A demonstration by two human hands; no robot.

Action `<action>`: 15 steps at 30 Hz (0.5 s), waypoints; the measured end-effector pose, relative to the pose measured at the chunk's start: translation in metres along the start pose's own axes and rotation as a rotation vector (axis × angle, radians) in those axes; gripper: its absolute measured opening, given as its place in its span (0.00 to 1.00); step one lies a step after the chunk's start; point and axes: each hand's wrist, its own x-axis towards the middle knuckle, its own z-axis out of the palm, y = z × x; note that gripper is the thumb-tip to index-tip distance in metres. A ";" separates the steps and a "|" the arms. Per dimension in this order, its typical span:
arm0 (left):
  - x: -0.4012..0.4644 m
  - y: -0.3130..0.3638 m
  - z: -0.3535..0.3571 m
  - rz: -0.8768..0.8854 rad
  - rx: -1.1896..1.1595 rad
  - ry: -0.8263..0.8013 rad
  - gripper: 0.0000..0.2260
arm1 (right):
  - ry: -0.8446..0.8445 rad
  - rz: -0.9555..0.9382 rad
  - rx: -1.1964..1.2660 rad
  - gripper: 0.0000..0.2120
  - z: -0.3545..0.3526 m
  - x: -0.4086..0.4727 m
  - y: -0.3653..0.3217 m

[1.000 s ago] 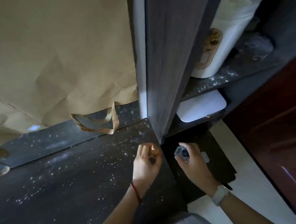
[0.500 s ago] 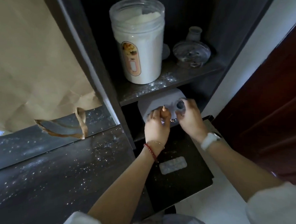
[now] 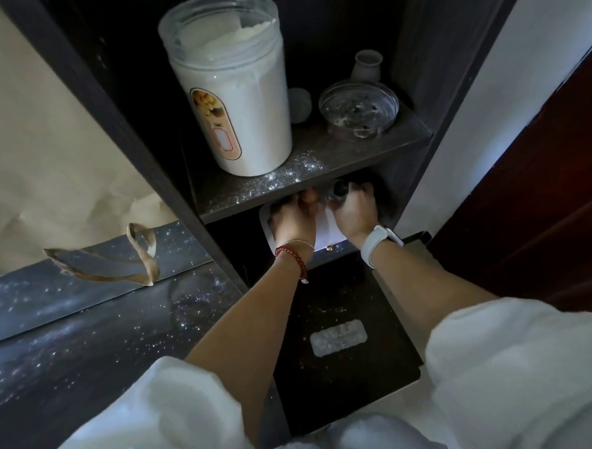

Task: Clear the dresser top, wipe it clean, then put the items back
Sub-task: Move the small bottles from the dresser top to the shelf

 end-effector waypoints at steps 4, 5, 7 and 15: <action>-0.010 -0.006 -0.001 0.016 0.005 0.042 0.21 | -0.019 -0.079 0.098 0.27 -0.008 -0.021 0.007; -0.021 -0.009 -0.002 0.032 0.015 0.069 0.24 | 0.005 -0.135 0.122 0.28 -0.012 -0.034 0.011; -0.053 -0.019 -0.005 0.098 -0.004 0.142 0.27 | 0.104 -0.274 0.165 0.25 -0.013 -0.063 0.024; -0.152 -0.098 0.027 0.195 0.268 0.122 0.25 | -0.260 -0.049 -0.078 0.22 0.043 -0.166 0.138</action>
